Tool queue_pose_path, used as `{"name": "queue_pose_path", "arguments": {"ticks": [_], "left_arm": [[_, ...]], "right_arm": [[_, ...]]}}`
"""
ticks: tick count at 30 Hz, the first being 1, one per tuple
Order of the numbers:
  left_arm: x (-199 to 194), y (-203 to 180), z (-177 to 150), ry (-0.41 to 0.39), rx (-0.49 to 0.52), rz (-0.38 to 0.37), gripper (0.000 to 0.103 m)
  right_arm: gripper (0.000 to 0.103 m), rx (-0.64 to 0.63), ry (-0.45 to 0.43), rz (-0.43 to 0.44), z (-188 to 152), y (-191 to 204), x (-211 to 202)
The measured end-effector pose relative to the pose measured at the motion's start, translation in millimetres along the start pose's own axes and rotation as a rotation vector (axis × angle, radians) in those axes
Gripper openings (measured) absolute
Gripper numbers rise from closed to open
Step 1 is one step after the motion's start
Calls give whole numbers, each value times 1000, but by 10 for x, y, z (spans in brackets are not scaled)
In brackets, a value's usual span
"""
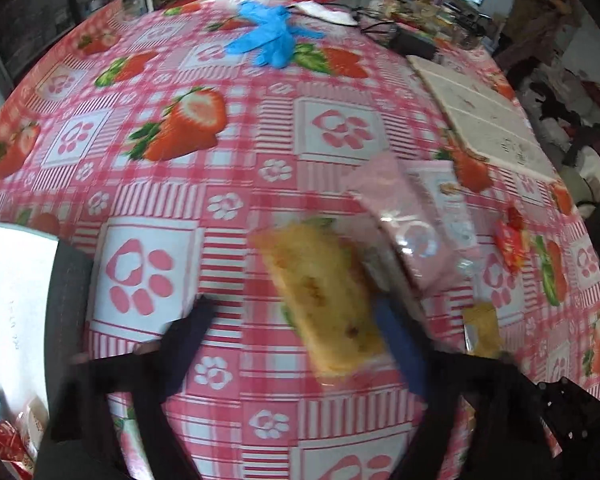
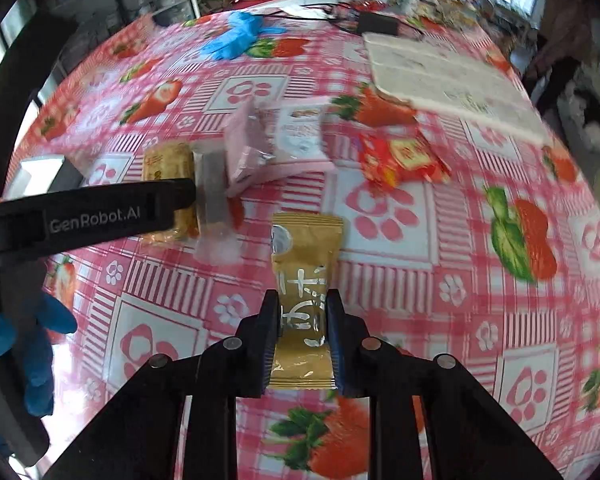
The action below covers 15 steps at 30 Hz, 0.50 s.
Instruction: Organize snacks
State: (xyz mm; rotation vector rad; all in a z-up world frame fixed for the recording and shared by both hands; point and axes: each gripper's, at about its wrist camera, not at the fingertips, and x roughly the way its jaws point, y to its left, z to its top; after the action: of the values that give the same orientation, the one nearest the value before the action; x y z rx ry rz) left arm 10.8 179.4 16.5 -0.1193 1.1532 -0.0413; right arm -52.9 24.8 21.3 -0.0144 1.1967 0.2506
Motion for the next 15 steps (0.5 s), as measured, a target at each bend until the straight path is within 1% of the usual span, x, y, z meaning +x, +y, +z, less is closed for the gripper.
{"name": "queue_pose_path", "arguments": {"ticks": [1, 2, 4, 8, 9, 11, 13, 14, 15], "left_arm": [[-29, -28, -16, -3, 10, -24, 45], [-44, -57, -33, -3, 16, -38, 43], [-104, -85, -142, -9, 29, -12, 43], [-289, -63, -589, -24, 54, -37, 43], [-360, -32, -760, -31, 54, -40, 43], [-451, 26, -976, -33, 41, -51, 43], [-521, 82, -1142, -28, 27, -71, 46], [-543, 93, -1188, -24, 28, -73, 51], [-568, 96, -1223, -16, 44, -66, 64]], "right_arm": [[24, 18, 1, 17, -28, -65, -27], [24, 30, 4, 18, -81, -128, -58], [24, 30, 7, 6, -189, -198, -126], [24, 54, 16, 9, -464, -371, -273], [24, 59, 18, 12, -542, -401, -311], [24, 56, 22, 12, -700, -430, -386], [24, 48, 26, 14, -815, -420, -433], [24, 40, 30, 17, -873, -409, -463], [25, 33, 34, 29, -916, -395, -491]]}}
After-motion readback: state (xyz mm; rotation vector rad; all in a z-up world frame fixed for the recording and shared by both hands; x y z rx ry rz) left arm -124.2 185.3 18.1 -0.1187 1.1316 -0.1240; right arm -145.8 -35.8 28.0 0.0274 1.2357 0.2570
